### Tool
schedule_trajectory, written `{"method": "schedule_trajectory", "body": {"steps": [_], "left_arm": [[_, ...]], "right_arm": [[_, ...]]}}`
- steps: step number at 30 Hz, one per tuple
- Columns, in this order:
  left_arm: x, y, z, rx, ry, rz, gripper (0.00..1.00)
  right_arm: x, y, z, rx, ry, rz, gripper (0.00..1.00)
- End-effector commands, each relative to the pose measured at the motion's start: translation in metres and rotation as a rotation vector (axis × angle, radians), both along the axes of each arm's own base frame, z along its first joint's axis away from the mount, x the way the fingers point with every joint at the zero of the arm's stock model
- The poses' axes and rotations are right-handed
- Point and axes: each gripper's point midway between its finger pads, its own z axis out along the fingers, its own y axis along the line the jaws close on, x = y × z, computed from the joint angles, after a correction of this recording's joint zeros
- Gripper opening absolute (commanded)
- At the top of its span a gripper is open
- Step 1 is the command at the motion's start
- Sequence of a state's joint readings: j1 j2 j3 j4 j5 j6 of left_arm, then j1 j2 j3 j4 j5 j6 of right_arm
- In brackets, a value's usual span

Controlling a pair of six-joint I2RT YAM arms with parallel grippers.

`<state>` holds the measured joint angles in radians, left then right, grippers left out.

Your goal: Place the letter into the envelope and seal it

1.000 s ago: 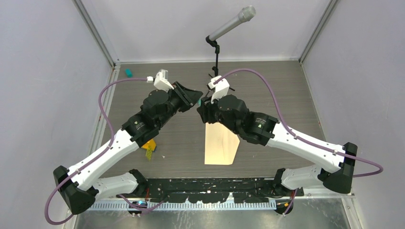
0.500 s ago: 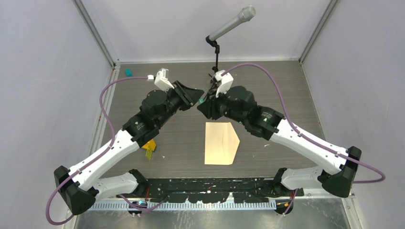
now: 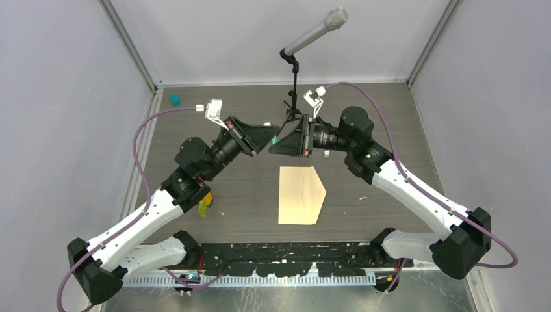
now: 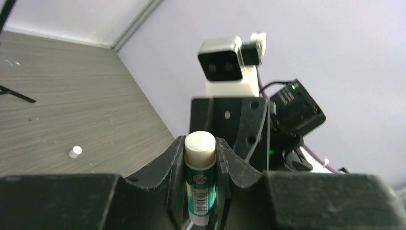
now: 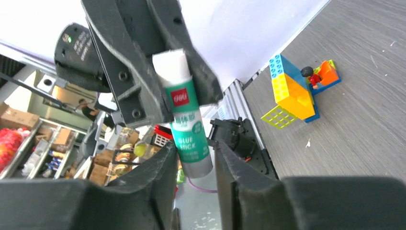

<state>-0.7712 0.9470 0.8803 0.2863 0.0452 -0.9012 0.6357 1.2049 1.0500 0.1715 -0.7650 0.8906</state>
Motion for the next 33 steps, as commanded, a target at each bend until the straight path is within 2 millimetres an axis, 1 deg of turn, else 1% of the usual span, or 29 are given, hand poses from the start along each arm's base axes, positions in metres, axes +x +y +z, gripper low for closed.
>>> {"method": "schedule_trajectory", "body": {"steps": [1,2,4,5,7,10,12,14,17,19,21,28,33], "left_arm": [[-0.019,-0.002,0.011,0.016,-0.025,-0.064,0.0],[-0.009,0.001,0.002,0.044,0.032,-0.01,0.0],[0.007,0.009,-0.021,0.098,0.175,0.088,0.0],[0.012,0.012,-0.038,0.146,0.239,0.118,0.0],[0.018,0.012,-0.045,0.167,0.284,0.146,0.0],[0.025,0.01,-0.053,0.178,0.322,0.167,0.0],[0.029,0.009,-0.056,0.188,0.34,0.183,0.0],[0.033,0.008,-0.057,0.19,0.352,0.195,0.0],[0.036,0.003,-0.056,0.187,0.359,0.188,0.0],[0.037,0.001,-0.056,0.19,0.363,0.184,0.0],[0.038,-0.001,-0.058,0.192,0.37,0.184,0.0],[0.04,-0.003,-0.057,0.184,0.375,0.18,0.0],[0.039,-0.004,-0.057,0.181,0.376,0.173,0.0]], "right_arm": [[0.022,-0.015,0.035,0.078,-0.06,-0.133,0.54],[0.023,-0.018,0.032,0.052,-0.075,-0.156,0.62],[0.024,-0.024,0.025,-0.011,-0.106,-0.216,0.71],[0.026,-0.029,0.021,-0.051,-0.12,-0.265,0.73],[0.03,-0.036,0.009,-0.151,-0.159,-0.351,0.74],[0.029,-0.041,-0.01,-0.313,-0.24,-0.436,0.74],[0.025,-0.039,-0.013,-0.375,-0.292,-0.47,0.73],[0.028,-0.039,-0.018,-0.435,-0.326,-0.518,0.71],[0.035,-0.039,-0.027,-0.543,-0.37,-0.589,0.65],[0.038,-0.035,-0.032,-0.597,-0.397,-0.621,0.6],[0.04,-0.03,-0.034,-0.624,-0.422,-0.625,0.57],[0.044,-0.014,-0.041,-0.675,-0.458,-0.625,0.51],[0.047,-0.012,-0.039,-0.669,-0.459,-0.647,0.44]]}}
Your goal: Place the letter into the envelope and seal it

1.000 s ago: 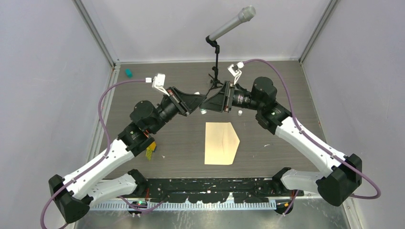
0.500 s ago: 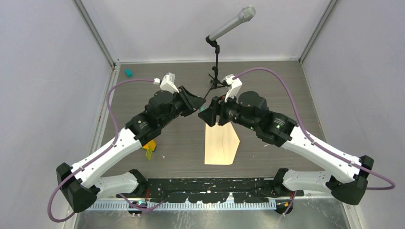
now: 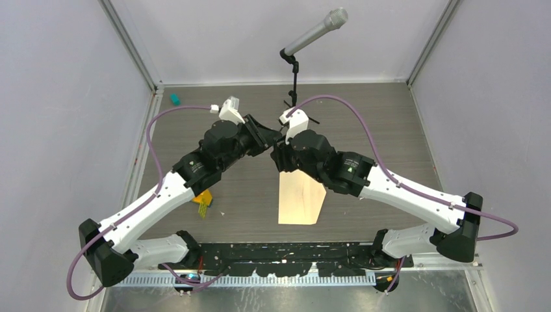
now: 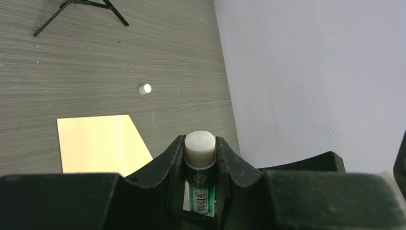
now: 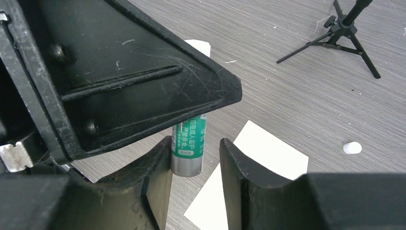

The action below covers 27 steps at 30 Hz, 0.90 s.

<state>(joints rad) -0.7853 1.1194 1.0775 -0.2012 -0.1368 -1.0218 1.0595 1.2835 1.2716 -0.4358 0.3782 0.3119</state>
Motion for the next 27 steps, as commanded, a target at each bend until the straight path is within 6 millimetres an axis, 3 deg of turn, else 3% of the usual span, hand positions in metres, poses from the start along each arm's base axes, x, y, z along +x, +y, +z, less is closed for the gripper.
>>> {"method": "schedule_trajectory", "body": {"steps": [1,5,8,10,14,17,23,25,27], "left_arm": [[0.001,0.0,0.024,-0.049,-0.036,0.009,0.0],[-0.001,-0.001,0.023,-0.05,-0.036,-0.005,0.0],[-0.005,-0.004,0.029,-0.065,-0.081,-0.043,0.0],[-0.011,-0.007,0.038,-0.095,-0.133,-0.085,0.0],[-0.032,-0.015,0.067,-0.183,-0.284,-0.207,0.0],[-0.053,-0.016,0.085,-0.228,-0.4,-0.301,0.0],[-0.074,-0.01,0.104,-0.266,-0.523,-0.365,0.0],[-0.072,-0.007,0.1,-0.251,-0.512,-0.348,0.0],[-0.066,-0.005,0.094,-0.226,-0.482,-0.315,0.0]], "right_arm": [[0.01,-0.001,0.037,0.066,-0.083,-0.05,0.42],[0.01,-0.001,0.042,0.094,-0.085,-0.051,0.29],[0.011,-0.002,0.046,0.156,-0.042,-0.018,0.12],[0.009,-0.001,0.052,0.26,0.018,0.054,0.07],[-0.01,0.007,0.067,0.504,0.174,0.305,0.06],[-0.021,0.012,0.092,0.68,0.233,0.47,0.05],[-0.026,0.004,0.114,0.888,0.329,0.584,0.05],[-0.024,0.004,0.115,0.89,0.334,0.568,0.11],[-0.02,0.001,0.114,0.868,0.317,0.523,0.28]]}}
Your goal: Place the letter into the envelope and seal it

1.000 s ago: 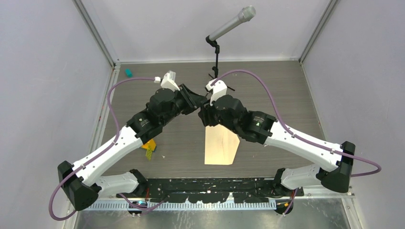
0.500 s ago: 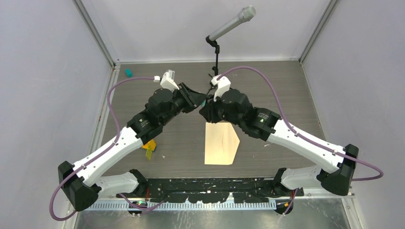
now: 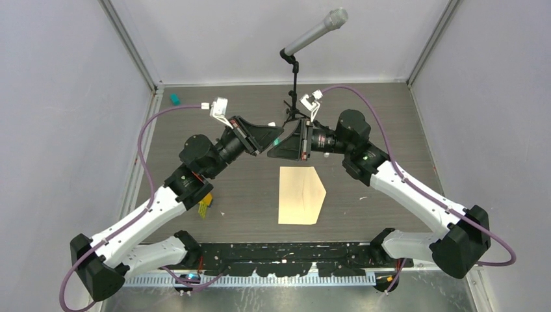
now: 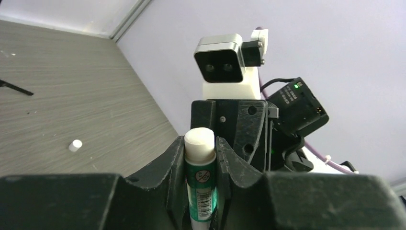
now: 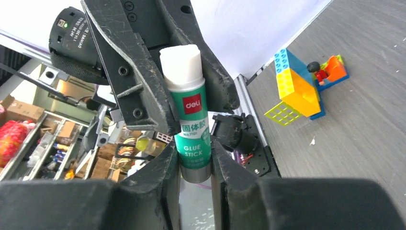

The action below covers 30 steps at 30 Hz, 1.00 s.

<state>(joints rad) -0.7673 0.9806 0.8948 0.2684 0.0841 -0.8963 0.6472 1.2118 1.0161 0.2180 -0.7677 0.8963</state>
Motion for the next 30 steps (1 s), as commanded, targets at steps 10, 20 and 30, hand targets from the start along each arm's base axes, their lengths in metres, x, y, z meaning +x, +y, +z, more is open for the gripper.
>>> {"method": "schedule_trajectory", "body": {"steps": [10,20,30], "left_arm": [[0.026,0.024,-0.034,0.211,0.24,0.224,0.0],[0.041,0.005,-0.037,0.199,0.316,0.218,0.0],[0.041,-0.006,-0.038,0.167,0.347,0.176,0.0]], "right_arm": [[0.031,-0.036,0.008,-0.327,-0.213,-0.485,0.76],[0.04,-0.03,-0.019,-0.606,-0.373,-0.646,0.62],[0.054,-0.02,-0.023,-0.651,-0.402,-0.685,0.46]]}}
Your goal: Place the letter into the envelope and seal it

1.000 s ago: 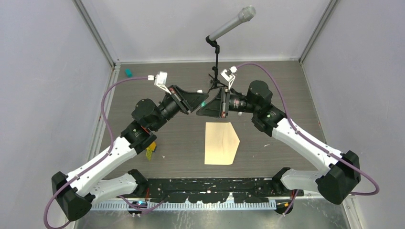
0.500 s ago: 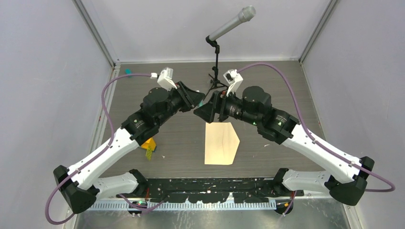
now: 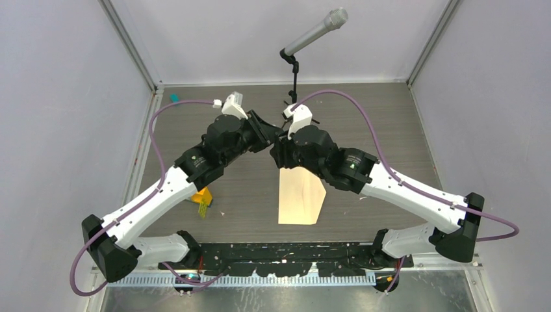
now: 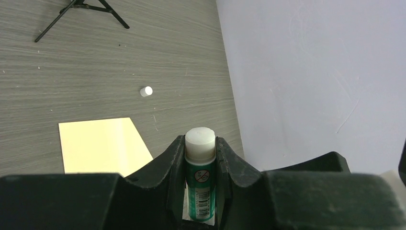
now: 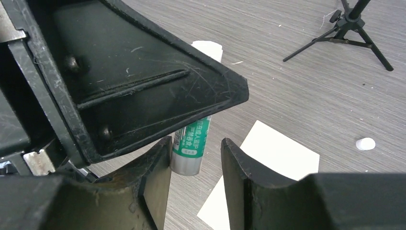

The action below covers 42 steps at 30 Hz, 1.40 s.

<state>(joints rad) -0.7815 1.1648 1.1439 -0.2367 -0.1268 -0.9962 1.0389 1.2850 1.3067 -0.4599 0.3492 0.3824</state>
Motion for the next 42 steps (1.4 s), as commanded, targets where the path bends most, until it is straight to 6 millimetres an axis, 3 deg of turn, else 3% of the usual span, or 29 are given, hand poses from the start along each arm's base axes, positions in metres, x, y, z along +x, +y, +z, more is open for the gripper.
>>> {"method": "schedule_trajectory", "body": {"steps": [1,5,12,18,24,28,32,34,35,38,39,40,42], "left_arm": [[-0.001,-0.006,0.028,-0.073,-0.034,-0.018,0.0],[-0.004,-0.005,0.027,-0.075,-0.027,-0.022,0.0],[-0.014,-0.008,0.037,-0.123,-0.082,-0.08,0.0],[-0.037,-0.02,0.068,-0.243,-0.244,-0.236,0.0],[-0.067,-0.02,0.094,-0.326,-0.419,-0.369,0.0],[-0.085,-0.015,0.106,-0.364,-0.496,-0.423,0.0],[-0.09,-0.012,0.107,-0.371,-0.511,-0.432,0.0],[-0.085,-0.011,0.102,-0.357,-0.487,-0.408,0.0],[-0.08,-0.009,0.098,-0.345,-0.466,-0.378,0.0],[-0.063,-0.004,0.085,-0.291,-0.391,-0.281,0.0],[-0.055,0.0,0.08,-0.274,-0.356,-0.232,0.0],[-0.049,0.002,0.074,-0.251,-0.321,-0.201,0.0],[-0.039,0.005,0.066,-0.201,-0.249,-0.145,0.0]], "right_arm": [[0.014,-0.007,0.035,0.037,-0.088,-0.073,0.45],[0.017,-0.01,0.037,0.043,-0.099,-0.102,0.4],[0.022,-0.021,0.037,0.131,-0.022,-0.044,0.02],[-0.001,-0.009,0.06,0.395,0.095,0.237,0.01],[-0.029,-0.01,0.104,0.698,0.148,0.506,0.01],[-0.035,-0.017,0.12,0.805,0.169,0.577,0.01],[-0.037,-0.018,0.13,0.841,0.169,0.603,0.01],[-0.036,-0.018,0.13,0.833,0.162,0.59,0.05],[-0.034,-0.019,0.129,0.816,0.154,0.57,0.14],[-0.024,-0.026,0.114,0.734,0.149,0.46,0.55],[-0.021,-0.029,0.111,0.706,0.137,0.423,0.65],[-0.017,-0.032,0.107,0.668,0.12,0.376,0.71],[-0.016,-0.035,0.098,0.578,0.098,0.306,0.73]]}}
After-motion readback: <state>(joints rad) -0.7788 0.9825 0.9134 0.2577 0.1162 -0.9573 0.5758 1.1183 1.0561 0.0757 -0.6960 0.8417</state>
